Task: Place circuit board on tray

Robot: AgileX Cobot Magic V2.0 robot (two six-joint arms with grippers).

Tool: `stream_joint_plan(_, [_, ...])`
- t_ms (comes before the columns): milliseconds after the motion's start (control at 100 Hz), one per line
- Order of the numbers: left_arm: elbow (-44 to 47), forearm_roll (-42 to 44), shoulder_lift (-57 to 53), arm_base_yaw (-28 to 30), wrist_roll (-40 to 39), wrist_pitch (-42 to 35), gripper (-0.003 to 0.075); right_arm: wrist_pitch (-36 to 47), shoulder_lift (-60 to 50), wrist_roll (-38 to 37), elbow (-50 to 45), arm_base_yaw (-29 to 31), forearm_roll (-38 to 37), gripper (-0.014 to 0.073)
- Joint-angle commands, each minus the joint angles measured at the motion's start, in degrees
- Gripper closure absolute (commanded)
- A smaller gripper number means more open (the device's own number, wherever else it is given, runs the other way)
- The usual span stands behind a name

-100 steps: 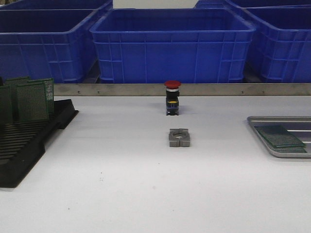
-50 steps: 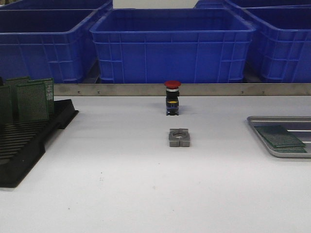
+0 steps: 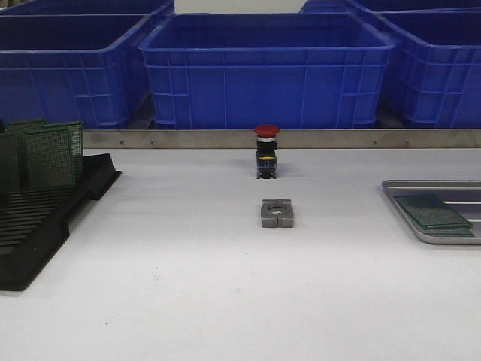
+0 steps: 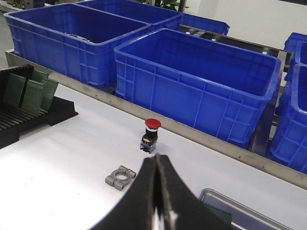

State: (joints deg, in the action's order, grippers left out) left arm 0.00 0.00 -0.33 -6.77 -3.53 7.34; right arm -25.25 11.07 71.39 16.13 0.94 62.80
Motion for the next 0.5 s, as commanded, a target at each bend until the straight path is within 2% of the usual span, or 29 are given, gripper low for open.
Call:
stream_joint_plan(0, [2.75,0.00,-1.74,-0.01,-0.58,-4.88,0.0741,1.60,0.57,0.25,1.44,-0.20,1.91,0.0706])
stream_joint_plan(320, [2.75,0.00,-1.74,-0.01,-0.58,-4.88,0.0741,9.39,0.57,0.16,1.35,-0.20,3.87,0.0706])
stream_joint_plan(370, [2.75,0.00,-1.74,-0.01,-0.58,-4.88,0.0741,13.16,0.57,0.16,1.00,-0.20,3.79,0.0706])
stream_joint_plan(430, [2.75,0.00,-1.74,-0.01,-0.58,-4.88,0.0741,18.37,0.57,-0.54,0.01,0.19,0.96,0.0706])
stream_joint_plan(490, [2.75,0.00,-1.74,-0.01,-0.58,-4.88,0.0741,21.65,0.45,-7.27,-0.85,0.53,-5.37,0.0706])
